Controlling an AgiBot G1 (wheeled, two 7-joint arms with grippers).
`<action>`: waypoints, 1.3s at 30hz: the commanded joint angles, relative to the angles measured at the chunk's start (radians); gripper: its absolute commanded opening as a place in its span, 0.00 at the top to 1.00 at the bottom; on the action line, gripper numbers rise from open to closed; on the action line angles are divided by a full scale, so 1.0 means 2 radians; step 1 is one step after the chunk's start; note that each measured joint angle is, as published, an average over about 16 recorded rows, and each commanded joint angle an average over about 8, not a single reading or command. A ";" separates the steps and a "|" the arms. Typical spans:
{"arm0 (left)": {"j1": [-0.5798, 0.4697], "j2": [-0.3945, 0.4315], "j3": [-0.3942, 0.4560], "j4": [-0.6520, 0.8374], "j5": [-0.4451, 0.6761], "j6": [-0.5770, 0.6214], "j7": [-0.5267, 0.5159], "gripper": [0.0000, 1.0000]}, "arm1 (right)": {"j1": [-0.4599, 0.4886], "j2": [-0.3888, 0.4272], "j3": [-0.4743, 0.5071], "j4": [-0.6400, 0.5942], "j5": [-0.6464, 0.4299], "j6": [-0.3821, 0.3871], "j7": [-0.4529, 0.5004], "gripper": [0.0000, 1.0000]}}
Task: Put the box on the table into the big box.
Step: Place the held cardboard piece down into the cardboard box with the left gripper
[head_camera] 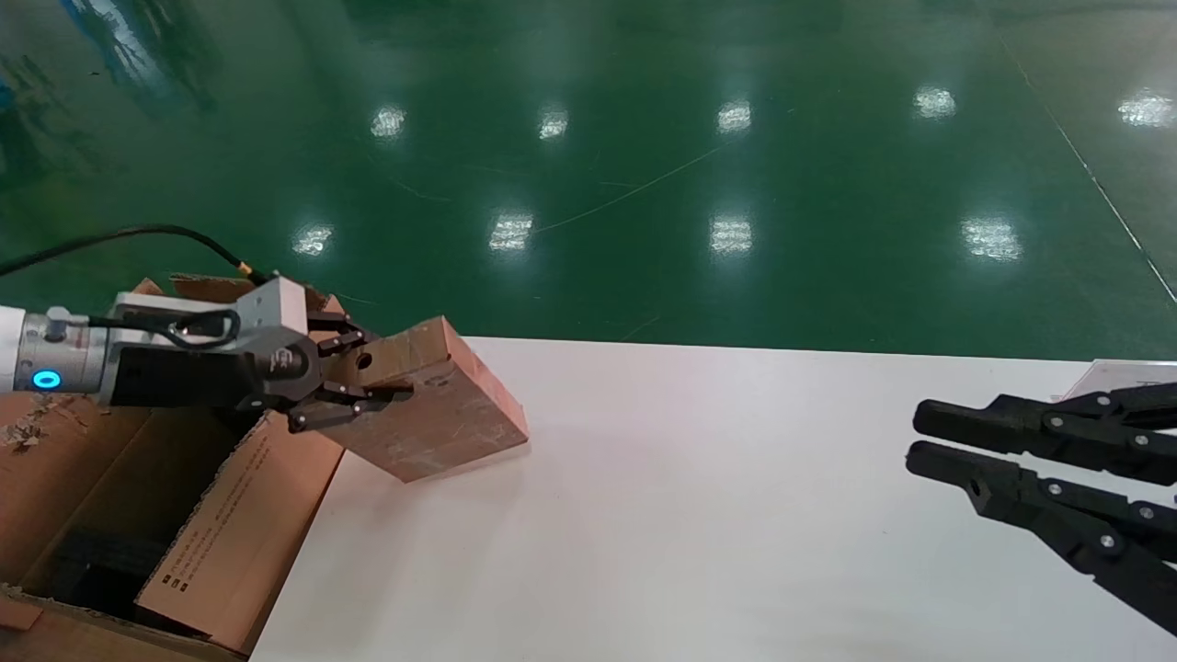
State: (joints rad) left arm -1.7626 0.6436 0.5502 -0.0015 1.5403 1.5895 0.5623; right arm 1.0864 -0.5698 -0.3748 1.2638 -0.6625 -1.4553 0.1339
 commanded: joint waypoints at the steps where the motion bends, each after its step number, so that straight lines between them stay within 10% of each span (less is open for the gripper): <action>1: -0.006 0.000 -0.002 0.000 -0.004 0.004 -0.005 1.00 | 0.000 0.000 0.000 0.000 0.000 0.000 0.000 1.00; 17: -0.100 -0.045 -0.013 0.032 0.003 -0.001 -0.196 1.00 | 0.000 0.000 0.000 0.000 0.000 0.000 0.000 1.00; 39: -0.205 -0.135 0.019 -0.037 0.054 -0.034 -0.268 1.00 | 0.000 0.000 0.000 0.000 0.000 0.000 0.000 1.00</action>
State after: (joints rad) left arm -2.1684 0.3752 0.5890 -0.0757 1.6483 1.5212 0.0260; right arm 1.0864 -0.5697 -0.3751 1.2638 -0.6623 -1.4552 0.1338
